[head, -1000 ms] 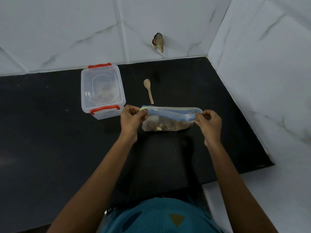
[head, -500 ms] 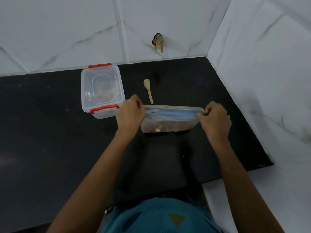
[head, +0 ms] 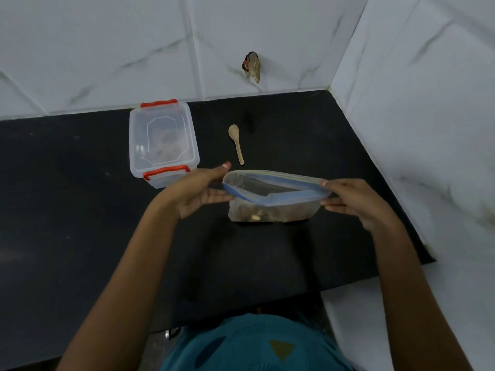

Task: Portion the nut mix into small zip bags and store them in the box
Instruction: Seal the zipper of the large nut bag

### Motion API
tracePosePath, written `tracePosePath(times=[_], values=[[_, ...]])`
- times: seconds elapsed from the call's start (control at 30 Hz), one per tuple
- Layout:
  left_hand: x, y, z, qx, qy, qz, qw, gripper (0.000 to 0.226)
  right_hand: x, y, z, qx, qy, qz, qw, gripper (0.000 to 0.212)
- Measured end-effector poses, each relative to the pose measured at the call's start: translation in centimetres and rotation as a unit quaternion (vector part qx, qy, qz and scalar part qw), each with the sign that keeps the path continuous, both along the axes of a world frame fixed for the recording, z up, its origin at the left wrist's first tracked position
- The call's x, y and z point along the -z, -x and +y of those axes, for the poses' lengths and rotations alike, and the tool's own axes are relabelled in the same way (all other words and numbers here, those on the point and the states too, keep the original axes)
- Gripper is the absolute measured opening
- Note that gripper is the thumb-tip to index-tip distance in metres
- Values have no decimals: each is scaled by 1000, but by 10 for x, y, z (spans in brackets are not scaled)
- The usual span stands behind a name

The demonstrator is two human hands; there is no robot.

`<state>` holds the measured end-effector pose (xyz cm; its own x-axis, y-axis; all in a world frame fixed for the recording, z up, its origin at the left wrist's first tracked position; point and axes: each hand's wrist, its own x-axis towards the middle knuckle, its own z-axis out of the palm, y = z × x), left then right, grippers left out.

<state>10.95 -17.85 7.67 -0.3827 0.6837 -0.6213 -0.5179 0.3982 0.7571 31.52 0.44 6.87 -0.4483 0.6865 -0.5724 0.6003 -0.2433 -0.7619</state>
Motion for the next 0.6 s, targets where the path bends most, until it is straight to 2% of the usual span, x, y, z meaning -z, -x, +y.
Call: tracePosePath(times=[0.07,0.13,0.23,0.37,0.47,0.6], values=[[2,1,-4,-25,-15,-46,999,17,-1,-8,4,-2,26,15,1000,20],[3,0,-6,-9,-18,-39,999,13,-1,-10,6,-13,9,18,1000,18],[3,-1,-5,54,11,62,997,12,-1,-7,7,-34,-1,-1,999,17],[3,0,-1,140,39,235,961,9,-3,-3,11,-127,3,-49,991,14],[4,-1,0,163,20,306,938,11,-4,0,14,-189,5,-57,980,16],[6,-3,3,187,1,372,909,9,1,16,8,-218,2,-10,976,30]])
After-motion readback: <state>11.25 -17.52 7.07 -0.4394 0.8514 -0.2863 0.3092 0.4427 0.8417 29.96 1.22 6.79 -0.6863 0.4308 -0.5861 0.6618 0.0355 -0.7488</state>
